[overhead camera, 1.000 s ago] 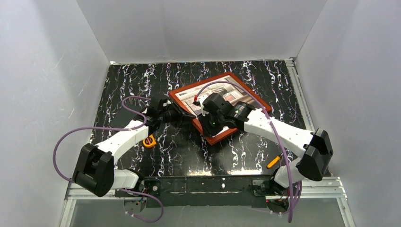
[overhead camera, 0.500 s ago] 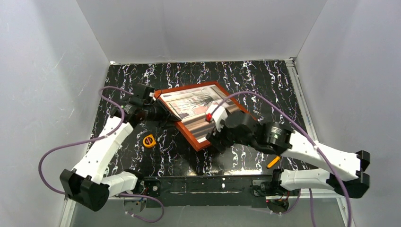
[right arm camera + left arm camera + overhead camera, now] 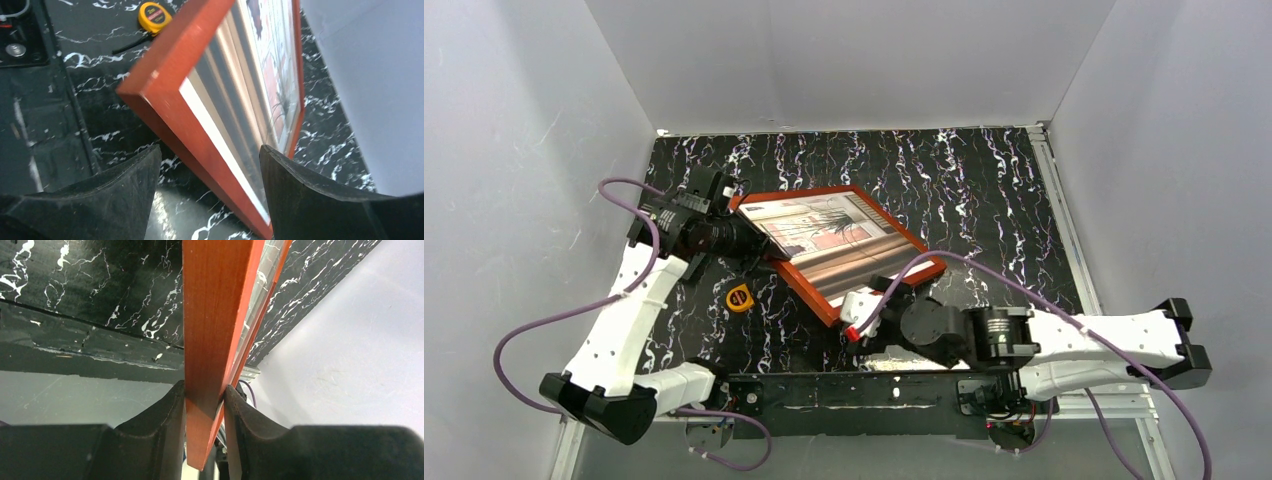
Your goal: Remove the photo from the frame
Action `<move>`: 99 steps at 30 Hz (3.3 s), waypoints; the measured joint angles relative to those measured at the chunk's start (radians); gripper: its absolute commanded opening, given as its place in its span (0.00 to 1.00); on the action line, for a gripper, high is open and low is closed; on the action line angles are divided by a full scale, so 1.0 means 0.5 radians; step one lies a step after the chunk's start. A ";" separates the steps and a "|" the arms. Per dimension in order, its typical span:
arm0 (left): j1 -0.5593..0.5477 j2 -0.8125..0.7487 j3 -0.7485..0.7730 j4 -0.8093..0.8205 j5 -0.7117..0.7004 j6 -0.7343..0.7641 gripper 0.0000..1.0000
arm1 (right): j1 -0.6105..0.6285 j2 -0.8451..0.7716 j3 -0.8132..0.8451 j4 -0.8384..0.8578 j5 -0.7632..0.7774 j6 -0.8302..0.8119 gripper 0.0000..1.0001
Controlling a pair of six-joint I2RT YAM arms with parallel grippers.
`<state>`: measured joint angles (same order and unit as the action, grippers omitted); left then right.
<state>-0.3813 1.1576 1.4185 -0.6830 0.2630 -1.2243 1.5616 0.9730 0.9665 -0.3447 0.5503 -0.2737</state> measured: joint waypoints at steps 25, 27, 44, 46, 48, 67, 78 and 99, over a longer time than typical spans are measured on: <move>0.003 -0.015 0.135 -0.100 -0.095 -0.301 0.79 | 0.127 0.408 -0.290 1.174 0.607 -0.942 0.01; 0.008 -0.039 0.130 -0.114 -0.125 -0.307 0.96 | 0.124 0.401 -0.290 1.172 0.608 -0.932 0.01; 0.014 -0.516 0.696 -0.273 -0.621 0.781 0.98 | -0.299 0.192 0.186 0.444 0.317 -0.391 0.01; 0.013 -0.650 0.623 -0.269 -0.619 0.916 0.98 | -0.475 0.190 0.336 0.296 0.221 -0.242 0.01; 0.013 -0.761 0.522 -0.278 -0.600 1.032 0.98 | -0.601 0.175 0.426 0.198 0.145 -0.126 0.01; 0.013 -0.794 -0.107 -0.275 -0.155 1.131 0.98 | -2.443 0.034 0.512 0.047 -1.187 1.047 0.01; 0.013 -1.027 -0.546 -0.172 0.005 0.957 0.98 | -3.113 -0.099 -0.410 0.584 -1.772 1.999 0.01; 0.013 -1.166 -0.806 -0.092 0.065 0.862 0.98 | -3.291 0.098 -1.076 0.882 -1.845 2.504 0.35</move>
<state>-0.3748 0.5747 1.0153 -0.7288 0.2955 -0.7933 -0.0841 1.0222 0.4286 0.0963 -0.3721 0.9783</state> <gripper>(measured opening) 0.980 0.374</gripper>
